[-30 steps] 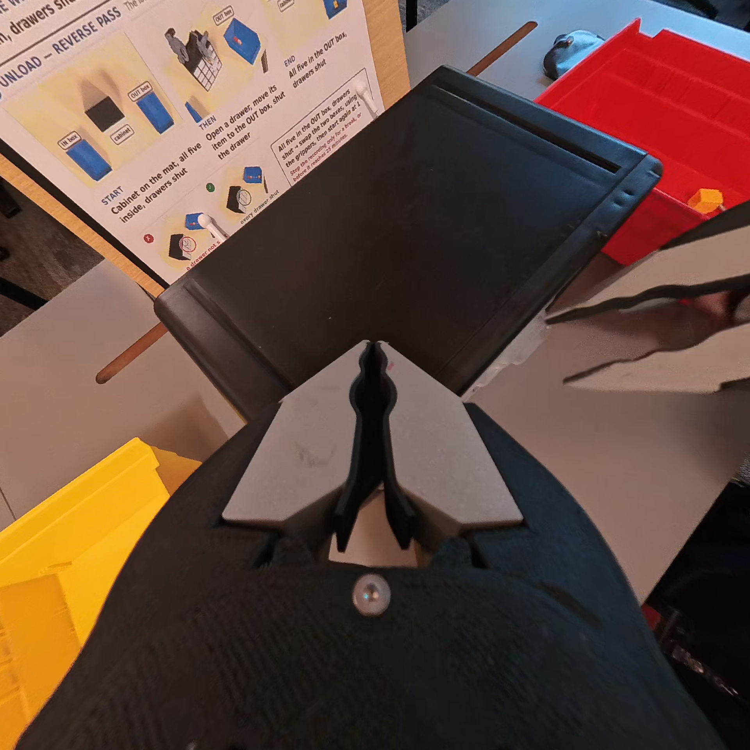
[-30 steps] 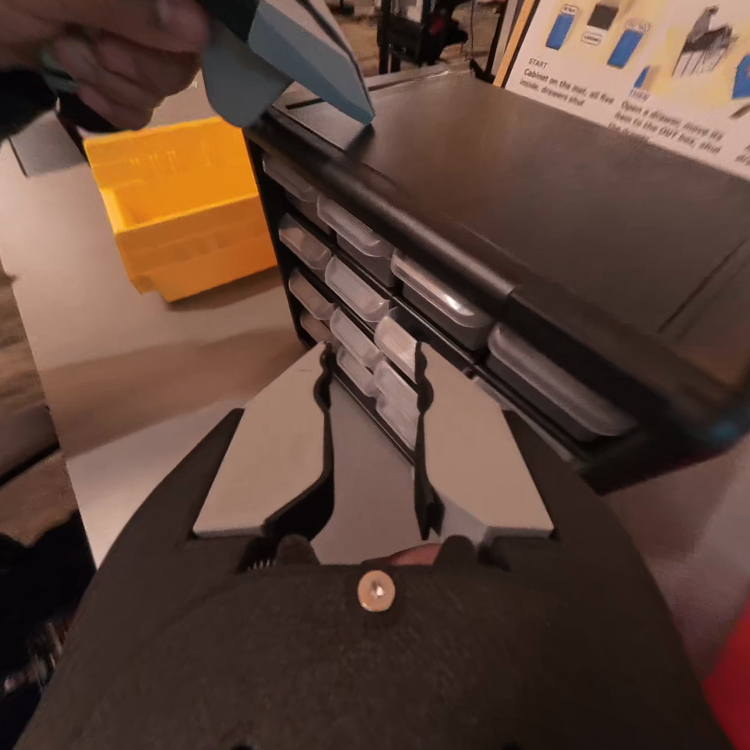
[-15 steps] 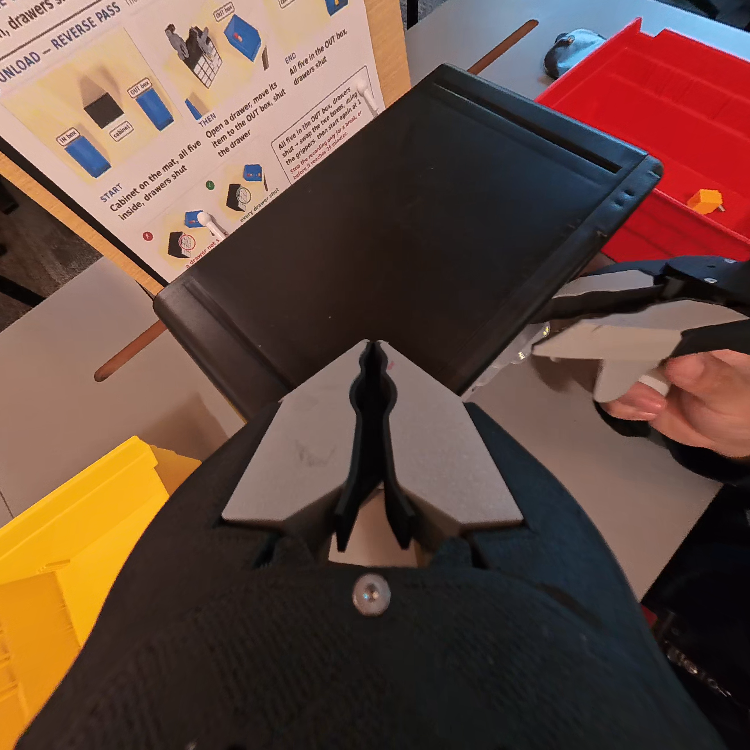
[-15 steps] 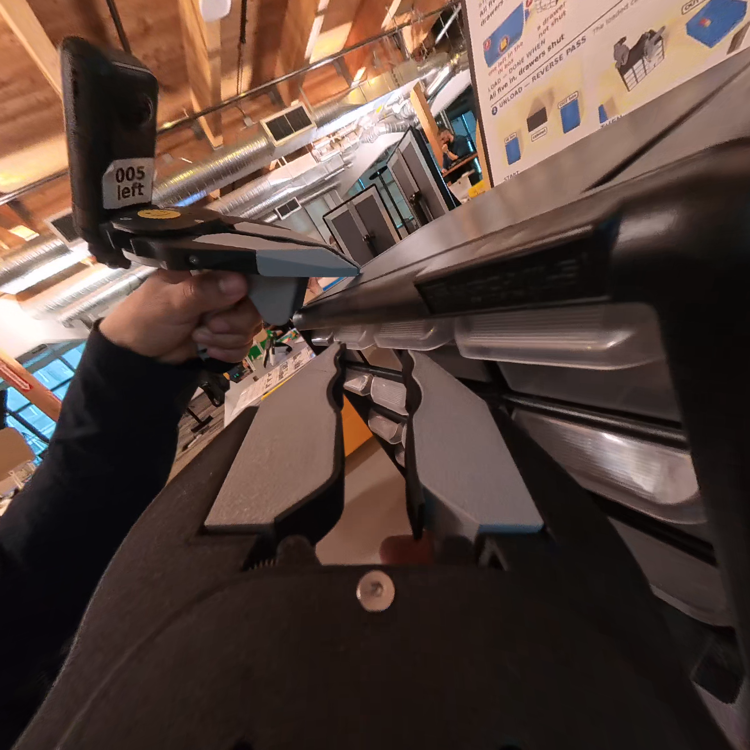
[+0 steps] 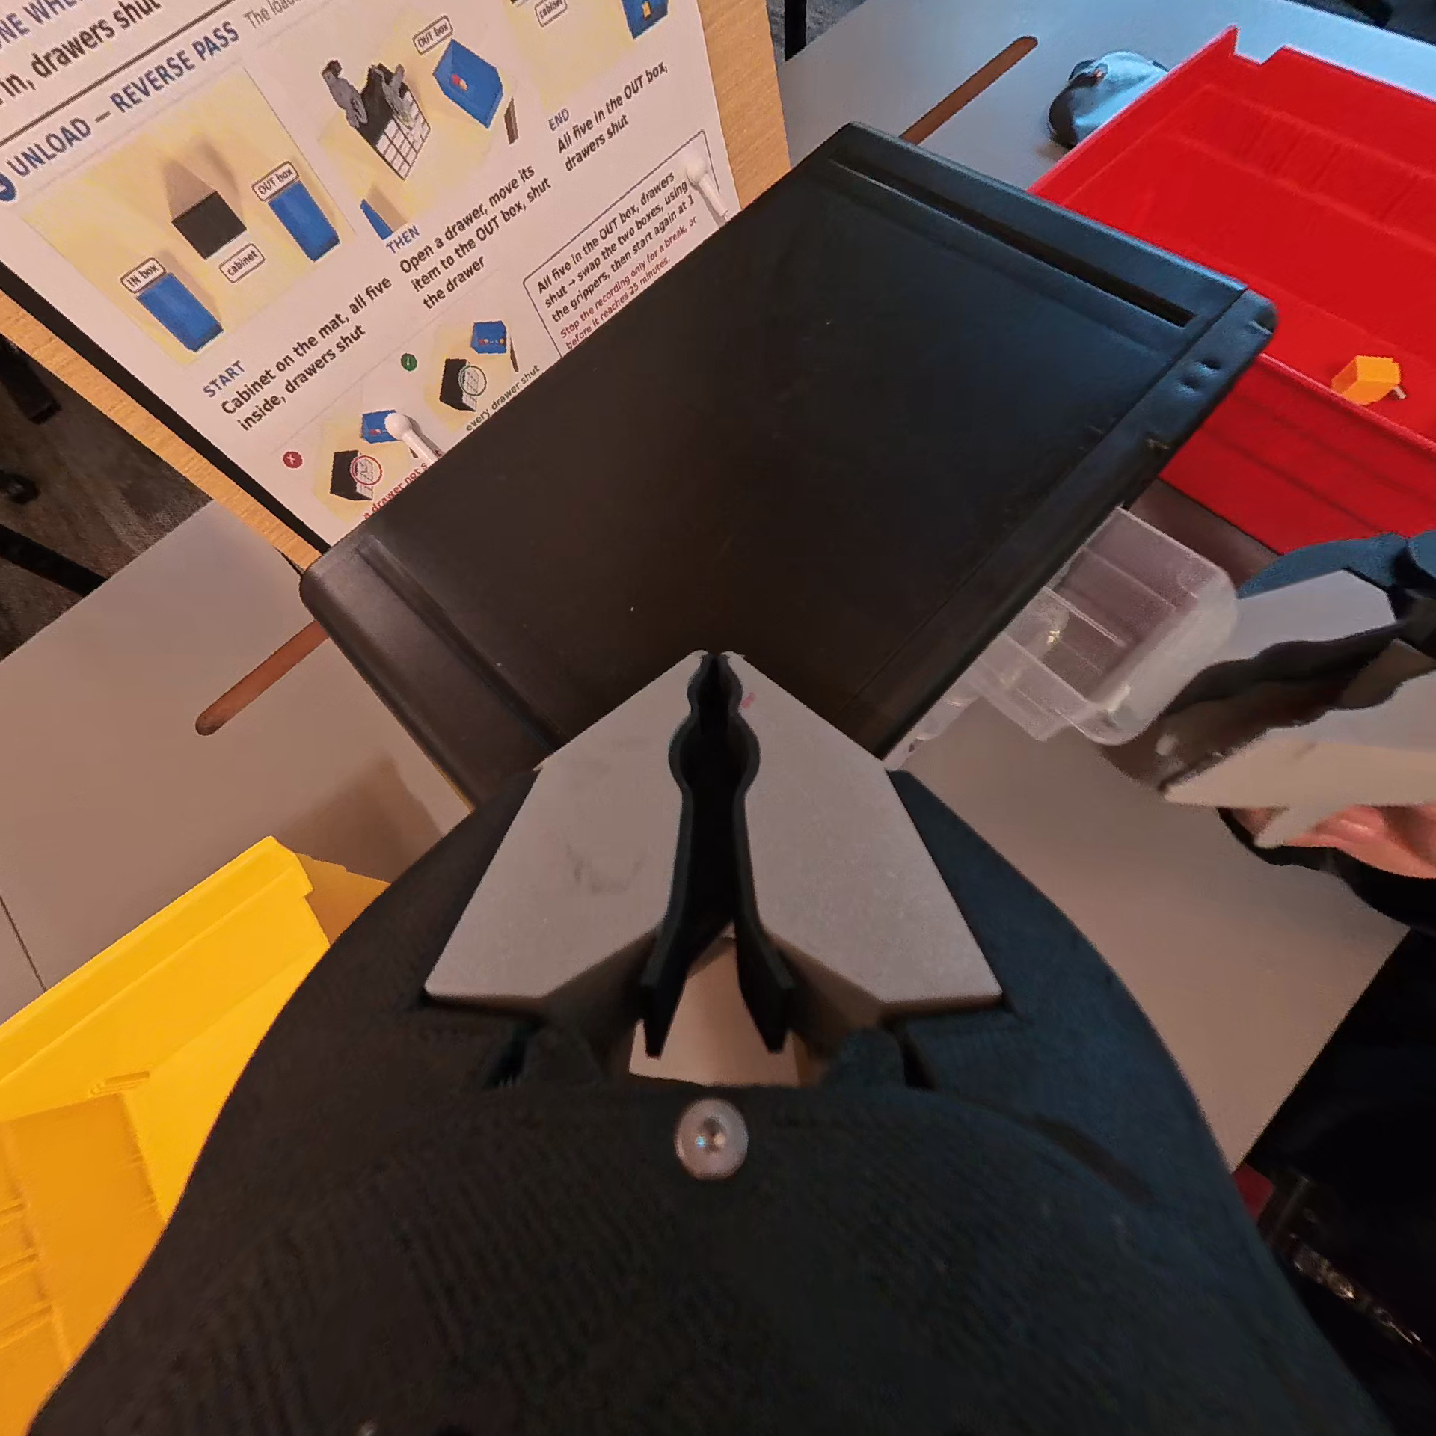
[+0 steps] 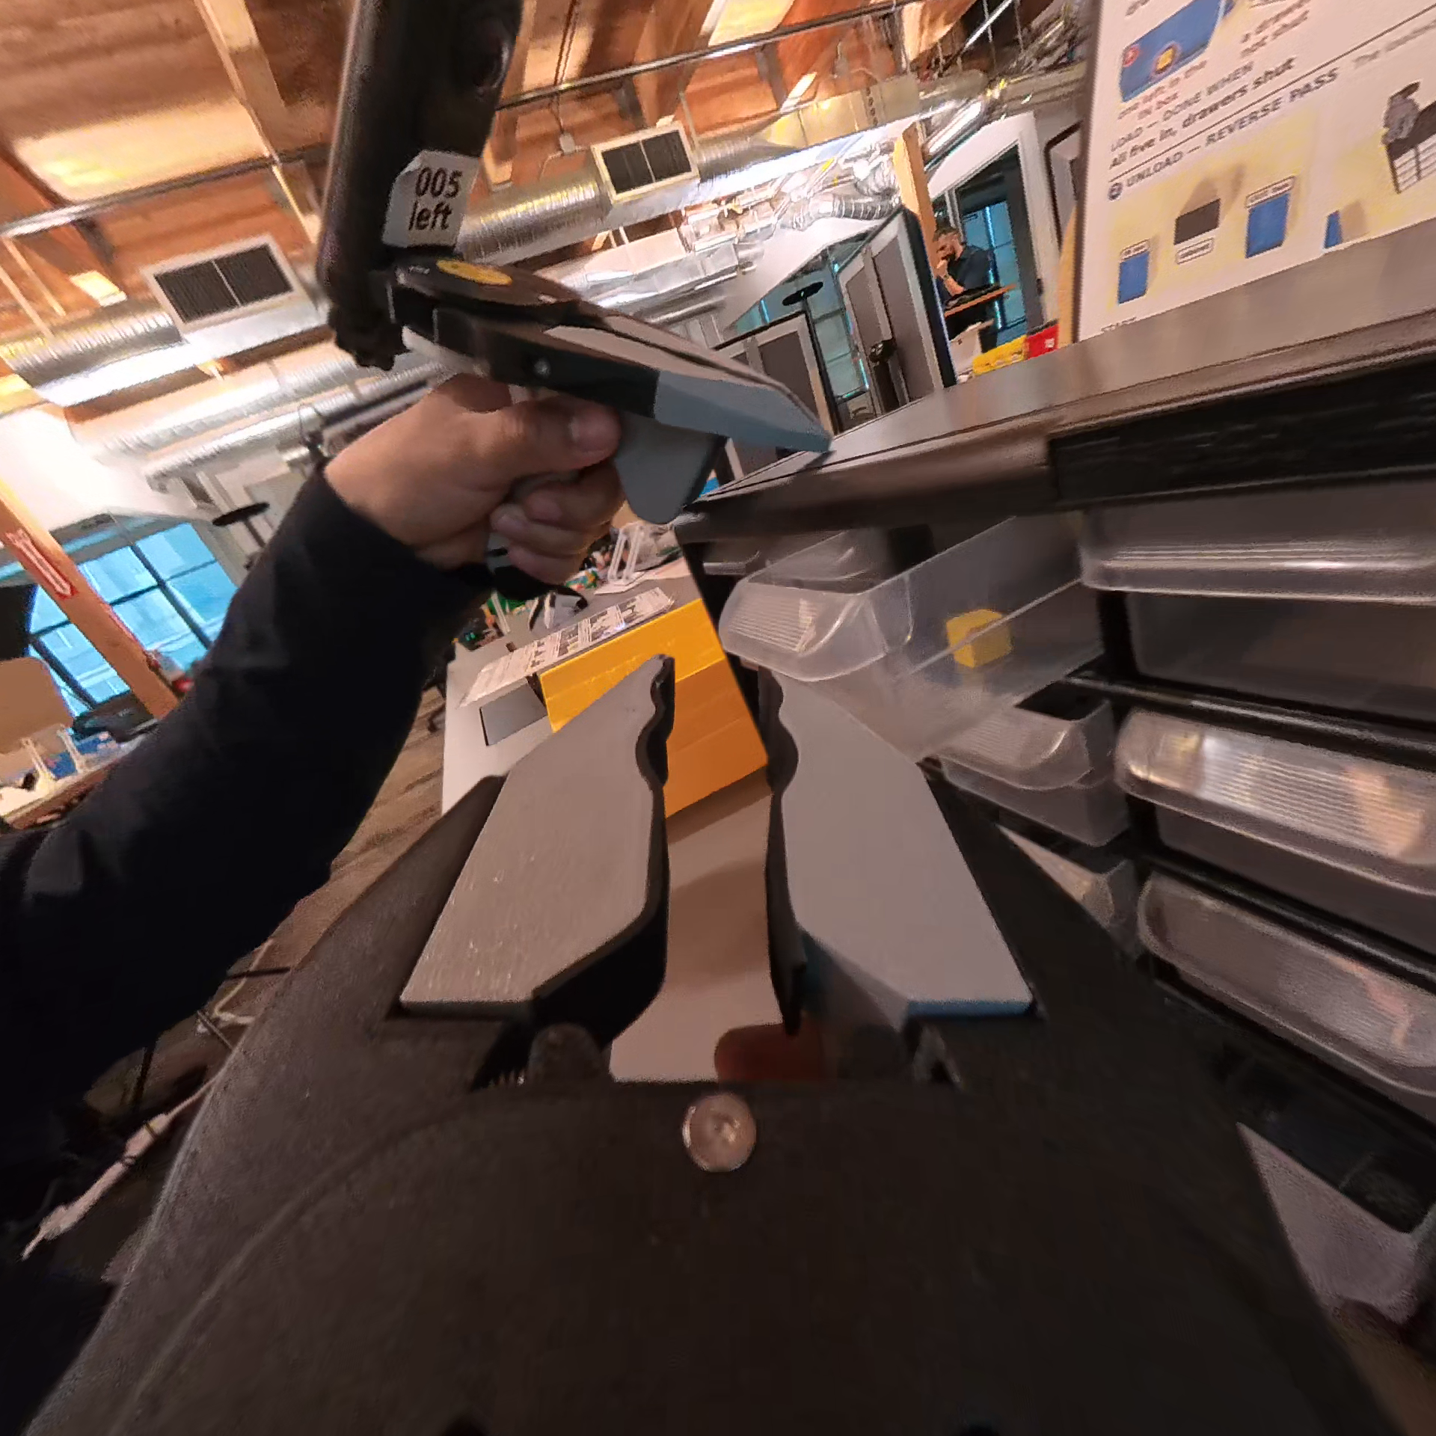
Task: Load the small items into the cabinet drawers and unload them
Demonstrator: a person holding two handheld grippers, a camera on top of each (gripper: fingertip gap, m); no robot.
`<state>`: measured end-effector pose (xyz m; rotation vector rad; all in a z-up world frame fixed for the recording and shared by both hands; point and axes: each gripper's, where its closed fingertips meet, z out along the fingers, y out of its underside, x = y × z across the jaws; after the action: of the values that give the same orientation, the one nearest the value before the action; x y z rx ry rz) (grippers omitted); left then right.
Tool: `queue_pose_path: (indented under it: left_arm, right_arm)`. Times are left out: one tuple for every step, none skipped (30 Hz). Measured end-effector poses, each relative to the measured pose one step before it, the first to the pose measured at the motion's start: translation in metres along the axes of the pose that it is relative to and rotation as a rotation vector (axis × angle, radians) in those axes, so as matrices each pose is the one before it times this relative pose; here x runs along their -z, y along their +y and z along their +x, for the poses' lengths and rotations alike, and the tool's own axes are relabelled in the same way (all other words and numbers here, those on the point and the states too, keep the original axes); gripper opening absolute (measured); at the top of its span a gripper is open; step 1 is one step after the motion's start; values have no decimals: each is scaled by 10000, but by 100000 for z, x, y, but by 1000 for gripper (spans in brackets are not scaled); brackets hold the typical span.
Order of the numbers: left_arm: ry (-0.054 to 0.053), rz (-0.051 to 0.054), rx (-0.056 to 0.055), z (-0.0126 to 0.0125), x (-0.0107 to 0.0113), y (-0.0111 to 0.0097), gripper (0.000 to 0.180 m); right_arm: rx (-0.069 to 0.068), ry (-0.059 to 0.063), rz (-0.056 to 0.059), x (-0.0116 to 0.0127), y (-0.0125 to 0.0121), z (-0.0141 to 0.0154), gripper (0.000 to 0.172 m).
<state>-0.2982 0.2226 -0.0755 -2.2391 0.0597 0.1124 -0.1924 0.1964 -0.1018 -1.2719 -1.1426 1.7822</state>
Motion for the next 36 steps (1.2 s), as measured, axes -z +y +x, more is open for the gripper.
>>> queue_pose_path:
  left_arm:
    - [23, 0, 16, 3, 4, -5, 0]
    - [26, -2, 13, -5, 5, -1, 0]
    - [24, -2, 15, -6, 5, -2, 0]
    - [17, 0, 5, 7, -1, 1, 0]
    - [3, 2, -8, -1, -2, -3, 0]
    - [-2, 3, -4, -5, -2, -4, 0]
    - [-1, 1, 0, -1, -1, -2, 0]
    - [-1, 1, 0, 8, 8, 4, 0]
    - [-7, 2, -7, -4, -7, 4, 0]
    - [-11, 3, -14, -6, 7, 1, 0]
    - [-9, 1, -15, 7, -5, 4, 0]
    - [-7, 2, -12, -7, 7, 3, 0]
    - [2, 2, -9, -4, -2, -3, 0]
    - [19, 3, 0, -3, -3, -1, 0]
    - [29, 4, 4, 3, -7, -17, 0]
    - [28, 7, 2, -10, 0, 0, 0]
    - [15, 5, 8, 6, -4, -5, 0]
    - [-4, 3, -8, -1, -2, -6, 0]
    - [-22, 5, -23, 5, 0, 3, 0]
    - [-27, 2, -24, -5, -5, 0, 0]
    - [-17, -5, -6, 3, -1, 13, 0]
    - [2, -8, 16, -5, -3, 6, 0]
    - [11, -8, 23, 0, -5, -6, 0]
    - [15, -5, 22, -3, 2, 11, 0]
    - [12, -2, 16, -3, -2, -8, 0]
    - [-3, -2, 4, -1, -5, 10, 0]
    - [-10, -2, -5, 2, 2, 1, 0]
    - [4, -3, 1, 6, 2, 4, 0]
    - [21, -4, 18, -8, -7, 3, 0]
    - [26, -5, 20, 0, 0, -3, 0]
    - [26, -3, 15, -2, 0, 8, 0]
    - [16, 1, -4, 0, -2, 0, 0]
    - [-2, 4, -26, -1, -2, -7, 0]
    - [-8, 6, -37, 4, -1, 3, 0]
    - [-3, 9, -31, 6, 4, 5, 0]
    - [0, 7, -21, -5, -4, -10, 0]
  right_arm:
    - [122, -29, -69, 188, 129, -304, 18]
    - [132, -17, -62, 199, 117, -263, 17]
    - [117, -16, -55, 186, 98, -227, 16]
    - [63, -39, -39, 198, 68, -229, 16]
    - [1, -49, -23, 177, 42, -218, 17]
    - [-30, -35, -13, 171, 26, -155, 17]
    - [-44, -56, -26, 168, 24, -165, 18]
    - [-56, -109, -58, 190, 27, -220, 20]
    - [-66, -108, -99, 266, 43, -217, 23]
    - [-35, -31, -181, 340, 101, -109, 26]
    - [46, 19, -249, 439, 148, -91, 27]
    - [151, 24, -298, 507, 172, -140, 28]
    - [222, 135, -359, 551, 187, -32, 31]
    - [236, 249, -392, 515, 171, 114, 36]
    - [205, 169, -345, 446, 63, 2, 39]
    - [156, 2, -314, 417, -50, -263, 38]
    - [176, -23, -285, 390, -225, -320, 36]
    - [242, 148, -243, 411, -512, -70, 33]
    - [344, 270, -278, 391, -730, 175, 31]
    - [423, 278, -362, 331, -864, 327, 28]
    - [428, 224, -495, 163, -825, 445, 27]
    - [373, 244, -599, -69, -717, 659, 27]
    - [348, 205, -740, -305, -487, 734, 26]
    - [329, 137, -896, -517, -196, 693, 26]
    - [255, 148, -952, -649, -49, 702, 30]
    - [217, 64, -936, -709, -20, 486, 30]
    - [244, -80, -869, -708, -56, 185, 24]
    - [231, -47, -825, -689, -24, 192, 20]
    - [231, 98, -801, -651, 10, 365, 15]
    - [362, 134, -691, -603, -26, 278, 12]
    - [490, 75, -631, -548, 47, 46, 9]
    - [434, 93, -663, -524, 257, 30, 10]
    - [306, 102, -654, -501, 366, 77, 10]
    - [197, 98, -544, -493, 306, 120, 12]
    - [103, 112, -414, -460, 202, 164, 14]
    - [60, 47, -297, -408, 100, 51, 14]
